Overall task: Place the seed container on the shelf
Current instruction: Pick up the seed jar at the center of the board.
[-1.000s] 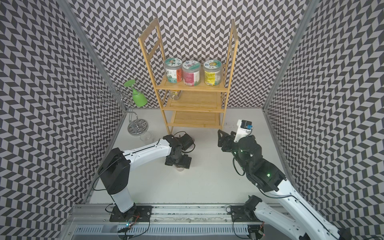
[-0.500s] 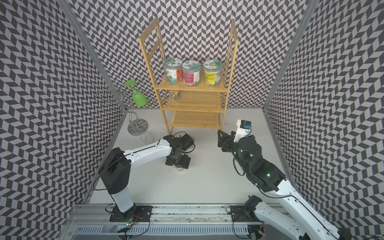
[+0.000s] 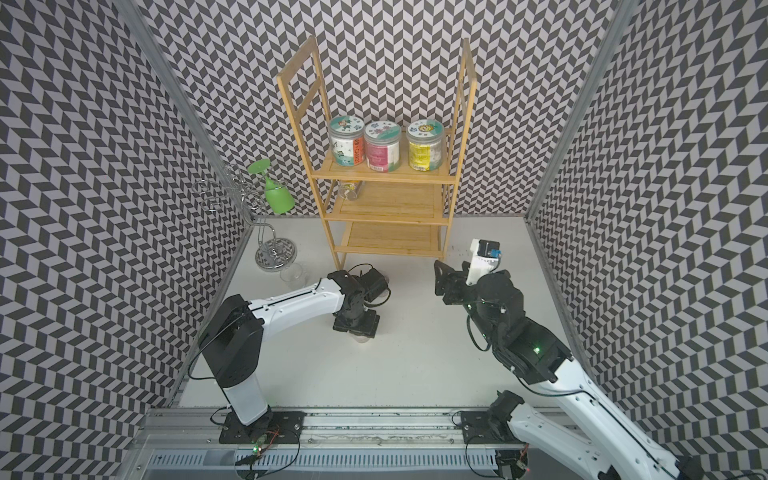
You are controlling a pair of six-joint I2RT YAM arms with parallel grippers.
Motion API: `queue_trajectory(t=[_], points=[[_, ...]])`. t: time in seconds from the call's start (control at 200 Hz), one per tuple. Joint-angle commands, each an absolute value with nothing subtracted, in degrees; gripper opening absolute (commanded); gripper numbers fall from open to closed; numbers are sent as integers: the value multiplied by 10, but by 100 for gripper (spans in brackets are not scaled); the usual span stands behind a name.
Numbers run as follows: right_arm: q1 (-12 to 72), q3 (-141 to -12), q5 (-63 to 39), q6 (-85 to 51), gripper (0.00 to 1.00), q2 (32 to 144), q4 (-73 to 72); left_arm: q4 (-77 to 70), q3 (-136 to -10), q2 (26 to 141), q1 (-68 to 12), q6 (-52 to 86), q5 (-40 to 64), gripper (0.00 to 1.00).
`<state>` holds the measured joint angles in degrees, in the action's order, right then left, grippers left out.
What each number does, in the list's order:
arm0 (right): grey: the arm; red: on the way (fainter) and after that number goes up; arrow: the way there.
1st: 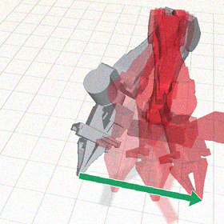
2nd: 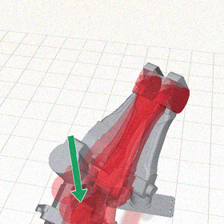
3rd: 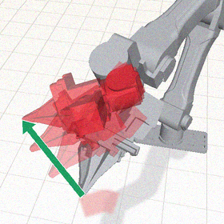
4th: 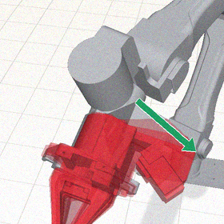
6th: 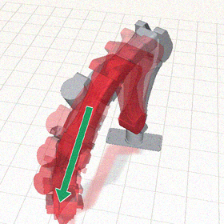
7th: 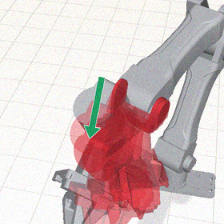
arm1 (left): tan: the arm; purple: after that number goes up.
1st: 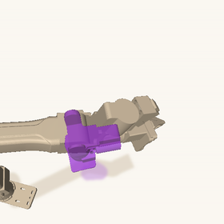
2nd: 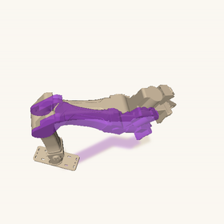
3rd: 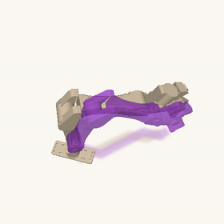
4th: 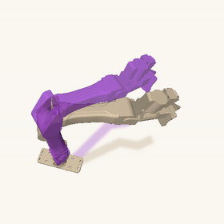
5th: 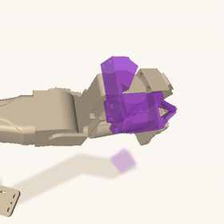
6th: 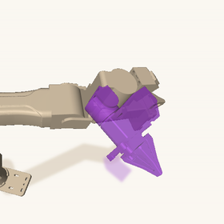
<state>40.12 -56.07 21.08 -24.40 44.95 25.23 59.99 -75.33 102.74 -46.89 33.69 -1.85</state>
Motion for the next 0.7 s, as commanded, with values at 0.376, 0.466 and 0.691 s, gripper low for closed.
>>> queue_trajectory(t=[0.376, 0.466, 0.691], points=[[405, -491, 145, -77, 76, 405, 120, 722, -848, 944, -442, 302, -29, 73], [410, -463, 129, -46, 76, 389, 98, 749, -884, 930, -430, 299, -24, 73], [514, -400, 158, 21, 81, 375, 54, 776, -946, 894, -394, 293, 26, 71]])
